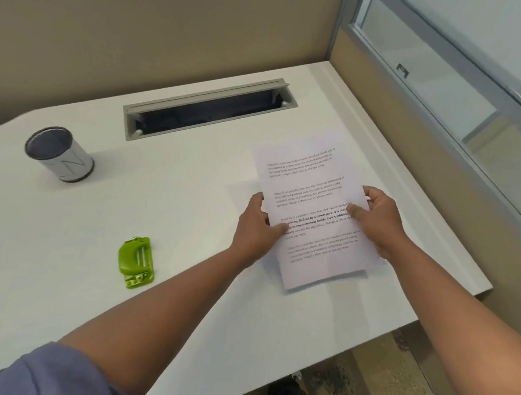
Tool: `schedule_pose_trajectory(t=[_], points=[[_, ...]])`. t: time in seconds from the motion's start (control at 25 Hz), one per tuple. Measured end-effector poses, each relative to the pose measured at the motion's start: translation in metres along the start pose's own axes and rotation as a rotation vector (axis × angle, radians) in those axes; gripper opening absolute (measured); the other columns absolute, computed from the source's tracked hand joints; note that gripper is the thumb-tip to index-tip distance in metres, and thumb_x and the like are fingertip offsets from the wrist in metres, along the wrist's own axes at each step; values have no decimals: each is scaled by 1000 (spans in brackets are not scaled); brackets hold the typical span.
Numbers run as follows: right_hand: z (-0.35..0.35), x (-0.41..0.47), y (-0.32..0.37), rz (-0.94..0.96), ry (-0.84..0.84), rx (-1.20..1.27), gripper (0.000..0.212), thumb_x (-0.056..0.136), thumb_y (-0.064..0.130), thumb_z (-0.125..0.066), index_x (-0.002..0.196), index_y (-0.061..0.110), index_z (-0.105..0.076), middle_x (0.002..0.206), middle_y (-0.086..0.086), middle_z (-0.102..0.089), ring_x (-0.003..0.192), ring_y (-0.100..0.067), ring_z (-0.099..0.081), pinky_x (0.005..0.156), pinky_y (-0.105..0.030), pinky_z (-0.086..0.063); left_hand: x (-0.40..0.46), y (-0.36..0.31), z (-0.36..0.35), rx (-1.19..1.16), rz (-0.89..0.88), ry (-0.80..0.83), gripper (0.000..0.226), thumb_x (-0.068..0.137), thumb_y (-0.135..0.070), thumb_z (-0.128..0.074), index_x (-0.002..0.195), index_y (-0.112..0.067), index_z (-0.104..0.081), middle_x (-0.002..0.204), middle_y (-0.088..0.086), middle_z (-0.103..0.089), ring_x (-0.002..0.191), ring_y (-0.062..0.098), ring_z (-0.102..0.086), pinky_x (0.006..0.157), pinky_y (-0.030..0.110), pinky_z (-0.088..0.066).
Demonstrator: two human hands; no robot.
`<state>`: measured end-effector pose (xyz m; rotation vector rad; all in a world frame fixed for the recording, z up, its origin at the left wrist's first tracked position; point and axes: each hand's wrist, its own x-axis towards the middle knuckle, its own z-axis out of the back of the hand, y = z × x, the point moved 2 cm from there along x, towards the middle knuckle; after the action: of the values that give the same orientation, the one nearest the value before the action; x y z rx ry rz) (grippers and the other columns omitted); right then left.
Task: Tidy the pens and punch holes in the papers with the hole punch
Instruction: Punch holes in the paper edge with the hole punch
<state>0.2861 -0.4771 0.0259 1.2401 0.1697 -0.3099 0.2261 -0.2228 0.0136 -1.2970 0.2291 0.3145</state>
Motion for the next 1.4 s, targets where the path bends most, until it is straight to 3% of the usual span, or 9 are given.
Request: schedule_pose_trajectory(t=[0.16, 0.36, 0.48, 0.64, 0.72, 0.92, 1.12, 1.28, 1.4], points=[[16, 35, -23, -15, -26, -131, 48, 93, 10, -67, 138, 25, -56, 125, 0, -68, 111, -22, -66, 99, -41, -54, 22, 3, -32, 251, -35, 30, 97, 81, -26, -77, 155, -35, -14, 78, -4, -70, 78, 14, -69, 71, 38, -59], [33, 67, -33, 3, -85, -287, 50, 93, 11, -63, 139, 28, -55, 105, 13, -60, 88, -8, -59, 75, -21, -44, 41, 6, -55, 419, -41, 27, 108, 81, -31, -75, 159, -33, 0, 82, -15, -67, 79, 4, -65, 66, 32, -53], [40, 80, -39, -11, -74, -332, 50, 94, 12, -60, 141, 28, -53, 113, 7, -62, 97, -18, -61, 83, -29, -47, 51, 6, -62, 499, -69, 15, 102, 83, -36, -72, 160, -32, -4, 83, -17, -64, 78, -1, -61, 61, 27, -45], [43, 89, -45, -17, -85, -393, 53, 96, 16, -59, 147, 26, -47, 131, -1, -64, 115, -26, -62, 100, -39, -51, 59, 5, -69, 782, -142, 68, 71, 91, -50, -57, 153, -34, -28, 105, -7, -62, 95, 18, -61, 68, 31, -42], [43, 91, -45, -13, -75, -442, 54, 97, 16, -58, 149, 24, -45, 137, -4, -62, 121, -29, -60, 103, -41, -49, 59, 5, -72, 864, -155, 83, 64, 93, -54, -51, 150, -33, -31, 112, -3, -57, 103, 23, -59, 72, 33, -40], [33, 78, -41, 199, -111, -863, 72, 94, 29, -59, 157, 23, -26, 162, -6, -31, 144, -34, -31, 110, -54, -30, 57, 7, -72, 892, -181, 61, 65, 94, -55, -49, 152, -33, -29, 104, -6, -49, 102, 23, -59, 70, 33, -39], [6, 65, -45, 385, 116, -1026, 75, 92, 66, -39, 158, 35, -21, 170, 0, -12, 156, -25, -3, 116, -55, -15, 59, 8, -72, 891, -168, 57, 68, 93, -58, -49, 153, -34, -28, 113, -4, -55, 106, 23, -60, 71, 34, -41], [0, 63, -62, 358, 194, -1128, 80, 89, 78, -25, 158, 40, -14, 172, 3, -2, 157, -23, 4, 118, -51, -9, 58, 9, -73, 881, -180, 44, 69, 93, -58, -49, 153, -33, -28, 116, -4, -55, 107, 23, -59, 72, 33, -39], [1, 63, -65, 350, 180, -1101, 81, 89, 78, -27, 159, 39, -16, 171, 3, -4, 157, -22, 2, 119, -50, -7, 57, 10, -73, 890, -183, 43, 69, 93, -58, -49, 154, -33, -27, 118, -3, -55, 108, 24, -59, 72, 34, -40]])
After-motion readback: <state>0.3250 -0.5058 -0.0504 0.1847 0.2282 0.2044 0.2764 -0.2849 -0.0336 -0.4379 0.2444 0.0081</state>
